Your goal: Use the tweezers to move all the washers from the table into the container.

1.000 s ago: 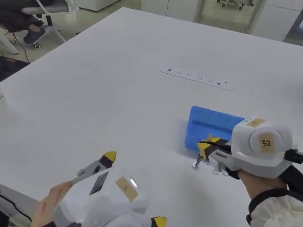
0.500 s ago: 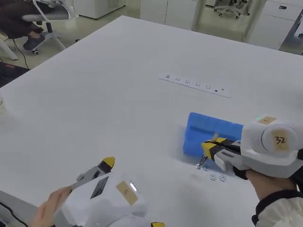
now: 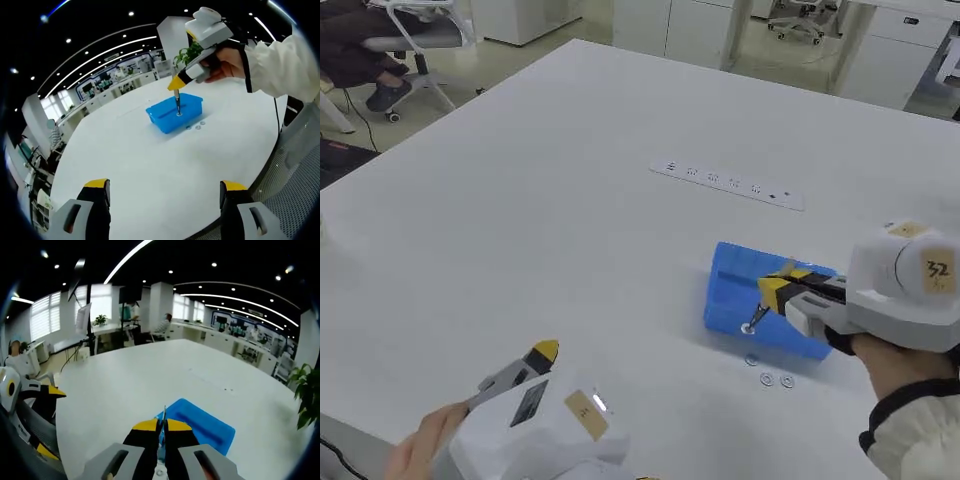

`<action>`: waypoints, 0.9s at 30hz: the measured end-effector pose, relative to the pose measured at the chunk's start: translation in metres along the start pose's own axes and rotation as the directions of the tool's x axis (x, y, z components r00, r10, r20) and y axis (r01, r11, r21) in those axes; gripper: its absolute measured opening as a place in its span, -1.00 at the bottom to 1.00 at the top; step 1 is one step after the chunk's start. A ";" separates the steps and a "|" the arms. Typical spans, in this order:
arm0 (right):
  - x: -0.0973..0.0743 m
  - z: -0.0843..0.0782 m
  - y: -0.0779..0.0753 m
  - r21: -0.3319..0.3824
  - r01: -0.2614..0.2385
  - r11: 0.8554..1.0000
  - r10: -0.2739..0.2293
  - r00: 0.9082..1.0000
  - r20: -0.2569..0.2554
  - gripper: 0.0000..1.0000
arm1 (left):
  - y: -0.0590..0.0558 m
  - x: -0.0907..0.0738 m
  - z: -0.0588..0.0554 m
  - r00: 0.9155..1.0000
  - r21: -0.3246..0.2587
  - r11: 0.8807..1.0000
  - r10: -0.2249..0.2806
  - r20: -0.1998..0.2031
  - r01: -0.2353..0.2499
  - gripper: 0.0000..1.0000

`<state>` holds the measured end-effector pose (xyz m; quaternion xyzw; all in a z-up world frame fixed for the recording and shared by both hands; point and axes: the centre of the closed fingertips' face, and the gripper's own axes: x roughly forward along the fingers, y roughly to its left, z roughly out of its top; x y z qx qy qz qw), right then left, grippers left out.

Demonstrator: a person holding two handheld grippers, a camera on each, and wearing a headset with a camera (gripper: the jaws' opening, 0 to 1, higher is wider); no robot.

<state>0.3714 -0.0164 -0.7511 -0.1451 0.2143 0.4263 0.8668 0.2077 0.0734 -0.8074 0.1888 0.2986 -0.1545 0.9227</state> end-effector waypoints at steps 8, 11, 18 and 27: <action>0.006 0.017 -0.009 -0.007 0.022 1.000 -0.022 0.999 0.039 -1.00 | -0.001 0.000 0.000 1.000 0.003 1.000 -0.002 0.001 0.002 0.85; 0.012 0.018 -0.012 -0.022 0.042 0.999 -0.041 0.998 0.046 -1.00 | -0.001 0.000 0.000 1.000 0.001 1.000 -0.001 0.000 0.001 0.85; 0.030 0.008 -0.017 0.011 0.044 0.999 -0.044 0.999 0.025 -1.00 | -0.001 0.000 -0.001 1.000 0.002 1.000 0.001 -0.008 -0.001 0.84; 0.045 -0.006 -0.025 -0.064 0.077 0.995 -0.076 0.997 0.013 -1.00 | 0.001 0.001 -0.004 1.000 0.003 1.000 0.007 -0.019 -0.007 0.83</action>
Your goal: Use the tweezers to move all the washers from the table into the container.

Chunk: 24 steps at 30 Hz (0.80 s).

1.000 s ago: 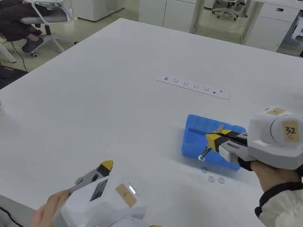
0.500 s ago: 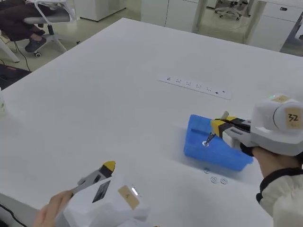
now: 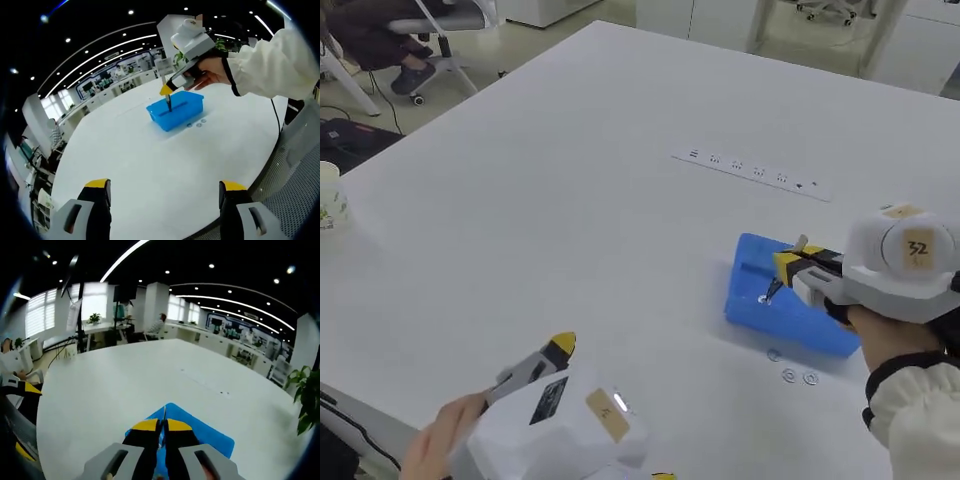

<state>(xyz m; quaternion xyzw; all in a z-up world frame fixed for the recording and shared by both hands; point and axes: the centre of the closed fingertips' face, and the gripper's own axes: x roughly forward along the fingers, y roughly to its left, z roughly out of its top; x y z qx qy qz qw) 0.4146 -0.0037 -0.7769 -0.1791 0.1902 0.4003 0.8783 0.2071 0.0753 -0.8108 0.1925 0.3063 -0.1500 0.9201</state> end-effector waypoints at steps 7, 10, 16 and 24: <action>0.008 -0.012 0.004 0.035 -0.016 0.999 0.016 1.000 -0.017 -1.00 | 0.000 0.001 -0.001 1.000 0.004 1.000 -0.001 -0.004 0.001 0.83; 0.010 -0.014 0.004 0.048 -0.019 0.999 0.020 1.000 -0.020 -1.00 | 0.000 0.001 -0.001 1.000 0.002 1.000 -0.003 -0.006 0.003 0.82; 0.012 -0.020 0.006 0.075 -0.024 0.997 0.026 0.999 -0.025 -1.00 | 0.002 0.001 -0.001 1.000 0.002 1.000 0.002 -0.006 -0.002 0.82; 0.013 -0.020 0.004 0.070 -0.010 0.998 0.011 1.000 -0.016 -0.98 | 0.001 0.001 -0.003 1.000 0.007 1.000 0.001 -0.013 -0.001 0.81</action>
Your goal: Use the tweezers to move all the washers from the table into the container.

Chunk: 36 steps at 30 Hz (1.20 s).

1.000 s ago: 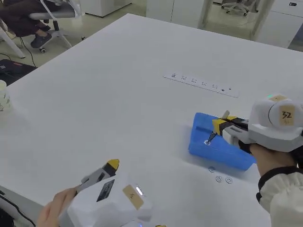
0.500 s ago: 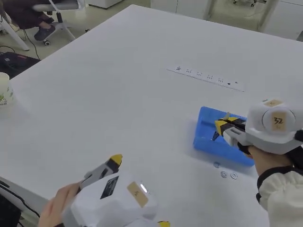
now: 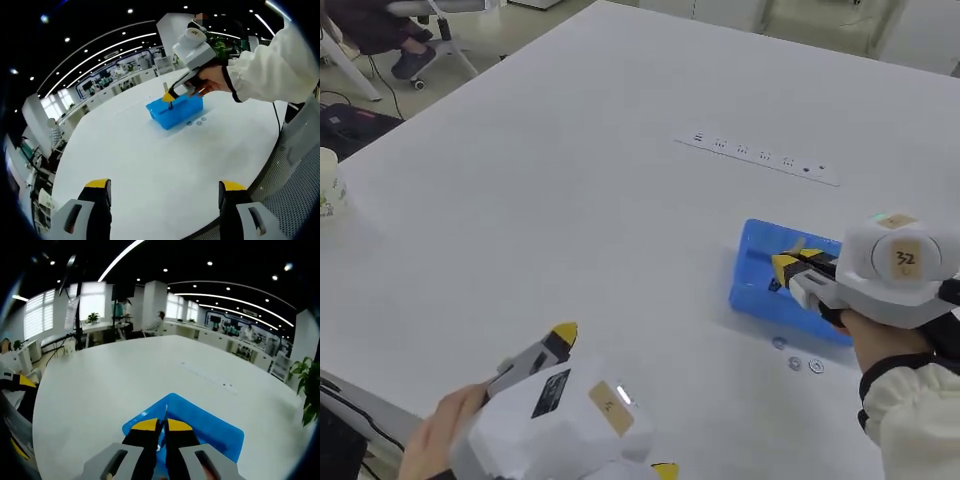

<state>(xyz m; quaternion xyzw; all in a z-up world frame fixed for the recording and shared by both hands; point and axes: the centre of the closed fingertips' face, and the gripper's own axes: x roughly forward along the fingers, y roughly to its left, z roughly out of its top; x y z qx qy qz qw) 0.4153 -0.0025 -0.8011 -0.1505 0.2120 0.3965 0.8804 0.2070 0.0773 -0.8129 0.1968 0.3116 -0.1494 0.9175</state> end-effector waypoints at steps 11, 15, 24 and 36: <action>-0.009 -0.002 -0.002 0.013 0.010 1.000 -0.011 1.000 0.007 -0.98 | 0.000 -0.001 0.000 1.000 0.002 1.000 0.005 0.003 -0.005 0.81; -0.019 0.008 -0.006 0.033 0.021 0.999 -0.023 0.999 0.040 -0.97 | 0.000 -0.001 0.000 1.000 0.005 1.000 0.005 0.003 -0.005 0.81; -0.040 0.022 -0.009 0.043 0.037 0.998 -0.041 0.995 0.091 -0.98 | -0.001 -0.001 0.002 1.000 0.007 1.000 0.004 0.012 -0.004 0.81; -0.062 0.026 0.005 0.069 -0.010 0.998 0.001 0.992 0.127 -0.97 | -0.001 -0.001 0.000 1.000 0.012 1.000 0.005 -0.002 -0.005 0.80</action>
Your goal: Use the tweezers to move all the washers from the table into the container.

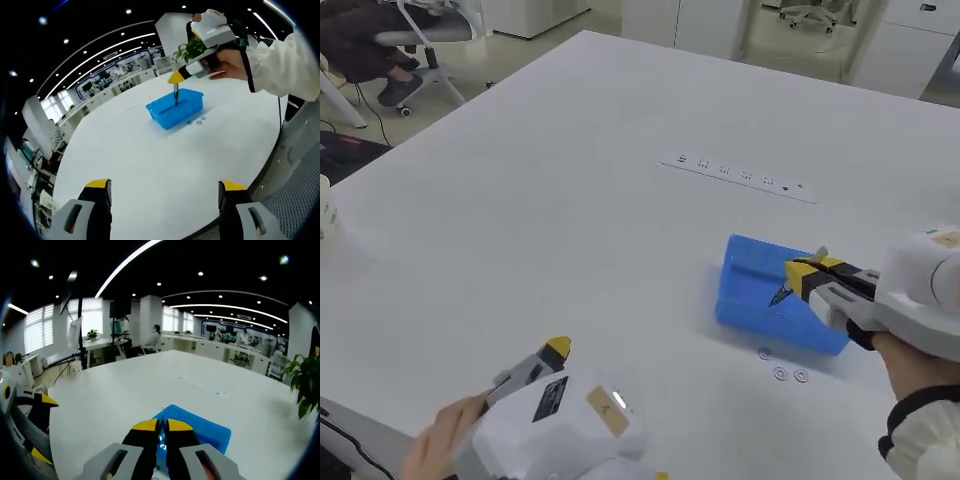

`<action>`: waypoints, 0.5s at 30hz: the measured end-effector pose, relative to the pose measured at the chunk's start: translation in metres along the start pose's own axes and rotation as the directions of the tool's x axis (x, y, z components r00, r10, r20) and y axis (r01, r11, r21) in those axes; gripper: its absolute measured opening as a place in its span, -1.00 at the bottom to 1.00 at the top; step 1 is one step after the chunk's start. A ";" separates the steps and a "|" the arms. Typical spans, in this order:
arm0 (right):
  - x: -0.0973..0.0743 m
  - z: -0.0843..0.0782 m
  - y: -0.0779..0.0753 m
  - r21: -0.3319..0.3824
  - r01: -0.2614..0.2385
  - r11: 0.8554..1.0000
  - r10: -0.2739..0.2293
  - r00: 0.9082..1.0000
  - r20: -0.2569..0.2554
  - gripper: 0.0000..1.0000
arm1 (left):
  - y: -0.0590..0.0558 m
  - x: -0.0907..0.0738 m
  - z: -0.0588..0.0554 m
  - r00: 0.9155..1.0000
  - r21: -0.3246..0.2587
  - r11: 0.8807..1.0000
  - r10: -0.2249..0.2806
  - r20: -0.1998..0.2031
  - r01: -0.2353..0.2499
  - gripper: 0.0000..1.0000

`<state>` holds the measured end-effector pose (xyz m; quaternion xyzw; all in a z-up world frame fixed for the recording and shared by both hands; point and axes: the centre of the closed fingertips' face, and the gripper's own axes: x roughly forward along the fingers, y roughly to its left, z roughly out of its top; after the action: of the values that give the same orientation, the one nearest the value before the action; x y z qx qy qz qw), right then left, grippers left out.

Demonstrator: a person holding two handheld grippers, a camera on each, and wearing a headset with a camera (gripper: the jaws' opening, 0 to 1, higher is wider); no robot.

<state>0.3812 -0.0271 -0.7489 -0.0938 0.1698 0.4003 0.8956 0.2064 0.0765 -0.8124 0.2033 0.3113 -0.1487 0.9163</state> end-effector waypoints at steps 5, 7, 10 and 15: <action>-0.004 -0.004 0.003 0.000 -0.004 1.000 0.004 1.000 0.000 -0.98 | 0.000 0.000 0.000 1.000 0.004 1.000 0.000 0.000 0.000 0.80; -0.005 -0.005 0.004 0.000 -0.003 1.000 0.003 1.000 -0.003 -0.97 | 0.000 0.000 0.000 1.000 0.003 1.000 0.000 -0.001 0.000 0.80; -0.008 -0.005 0.006 0.008 -0.003 1.000 0.003 1.000 0.000 -0.97 | 0.000 0.000 -0.001 1.000 0.003 1.000 0.000 -0.004 0.000 0.80; -0.012 -0.004 0.006 0.016 0.001 1.000 -0.001 1.000 0.009 -0.97 | -0.001 0.000 -0.001 1.000 0.008 1.000 -0.003 -0.007 0.003 0.80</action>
<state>0.3685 -0.0327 -0.7481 -0.0849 0.1691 0.3987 0.8974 0.2054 0.0765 -0.8135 0.2072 0.3144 -0.1506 0.9141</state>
